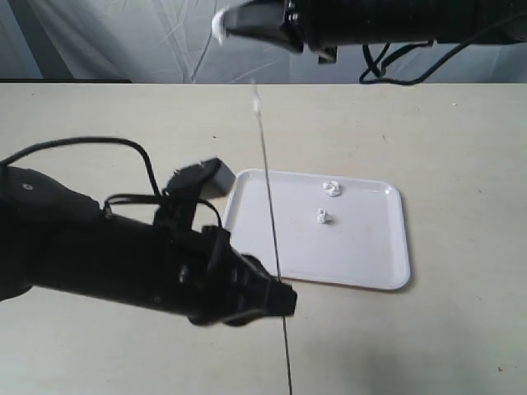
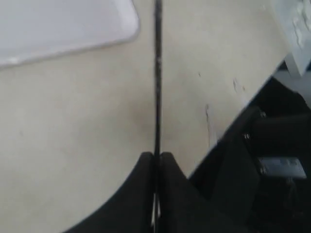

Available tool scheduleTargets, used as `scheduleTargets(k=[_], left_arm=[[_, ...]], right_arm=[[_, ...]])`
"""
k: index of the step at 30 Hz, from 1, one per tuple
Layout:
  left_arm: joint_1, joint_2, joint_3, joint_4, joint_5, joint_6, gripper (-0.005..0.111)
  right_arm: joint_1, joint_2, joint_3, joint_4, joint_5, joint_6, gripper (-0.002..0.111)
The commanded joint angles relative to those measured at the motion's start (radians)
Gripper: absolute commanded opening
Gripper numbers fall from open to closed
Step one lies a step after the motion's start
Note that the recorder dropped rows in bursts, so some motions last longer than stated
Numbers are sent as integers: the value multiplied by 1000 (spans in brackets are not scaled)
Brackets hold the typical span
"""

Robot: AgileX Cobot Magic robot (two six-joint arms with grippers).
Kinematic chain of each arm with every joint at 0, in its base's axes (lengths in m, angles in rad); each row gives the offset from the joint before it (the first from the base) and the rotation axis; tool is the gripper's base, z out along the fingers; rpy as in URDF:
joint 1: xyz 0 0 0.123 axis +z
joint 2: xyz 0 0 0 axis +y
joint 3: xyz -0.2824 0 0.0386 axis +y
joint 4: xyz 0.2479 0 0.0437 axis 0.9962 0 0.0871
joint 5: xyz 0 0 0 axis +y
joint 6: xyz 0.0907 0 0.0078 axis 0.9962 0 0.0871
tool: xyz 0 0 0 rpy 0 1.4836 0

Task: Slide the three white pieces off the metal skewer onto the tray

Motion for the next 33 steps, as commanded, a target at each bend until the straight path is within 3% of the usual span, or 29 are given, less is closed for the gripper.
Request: scheduleTargets(k=[1, 6, 15, 23, 24, 30, 33], left_arm=[[-11, 12, 8, 37, 69, 6, 0], [-11, 12, 8, 42, 89, 6, 0], [-11, 12, 53, 87, 49, -40, 0], [-11, 12, 72, 49, 23, -69, 0], [-11, 12, 72, 41, 23, -74, 0], [-8, 12, 70, -61, 2, -74, 0], [-8, 12, 58, -61, -21, -74, 0]], right_arm=[[-8, -13, -41, 68, -30, -11, -1], [-8, -13, -50, -30, -102, -11, -1], [-9, -13, -50, -646, -199, 162, -1], [-9, 0, -46, -1112, -119, 383, -1], [-9, 7, -46, -1135, -102, 385, 2], [-9, 86, -45, -1163, 2, 389, 53], [-9, 117, -45, -1102, 3, 389, 55]])
